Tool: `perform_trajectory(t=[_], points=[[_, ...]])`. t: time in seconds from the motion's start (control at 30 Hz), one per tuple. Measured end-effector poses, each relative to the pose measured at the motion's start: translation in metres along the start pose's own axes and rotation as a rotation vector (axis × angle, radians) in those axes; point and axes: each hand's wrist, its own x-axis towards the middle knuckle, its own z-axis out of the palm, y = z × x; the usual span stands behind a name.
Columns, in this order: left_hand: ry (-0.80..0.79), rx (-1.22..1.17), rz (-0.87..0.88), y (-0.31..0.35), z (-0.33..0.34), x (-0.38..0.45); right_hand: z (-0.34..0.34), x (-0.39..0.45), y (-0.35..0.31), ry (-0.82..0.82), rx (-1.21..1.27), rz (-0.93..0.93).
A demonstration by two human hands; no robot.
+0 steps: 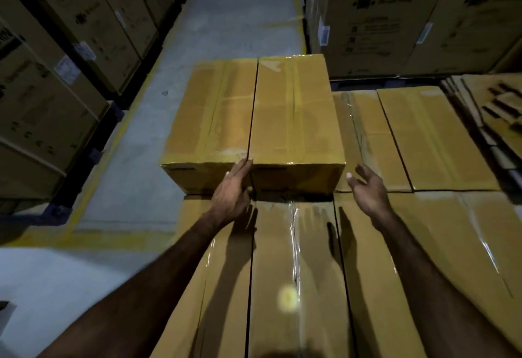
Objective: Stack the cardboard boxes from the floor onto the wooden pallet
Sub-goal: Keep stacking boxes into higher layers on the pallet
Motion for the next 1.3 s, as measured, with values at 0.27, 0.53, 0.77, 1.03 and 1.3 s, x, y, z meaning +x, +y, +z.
perform_trajectory(t=[0.27, 0.53, 0.77, 1.03, 1.3], points=[[-0.037, -0.418, -0.191, 0.118, -0.004, -0.131, -0.031, -0.188, -0.021, 0.118, 0.231, -0.019], [0.193, -0.659, -0.233, 0.203, -0.011, -0.24, -0.063, -0.293, -0.034, 0.01, 0.321, -0.11], [0.403, -0.678, -0.313, 0.265, -0.022, -0.335, -0.097, -0.361, -0.035, -0.151, 0.32, -0.197], [0.58, -0.77, -0.395, 0.306, -0.029, -0.431, -0.139, -0.446, -0.027, -0.258, 0.293, -0.273], [0.761, -0.817, -0.361, 0.306, -0.042, -0.538, -0.116, -0.549, -0.029, -0.355, 0.259, -0.386]])
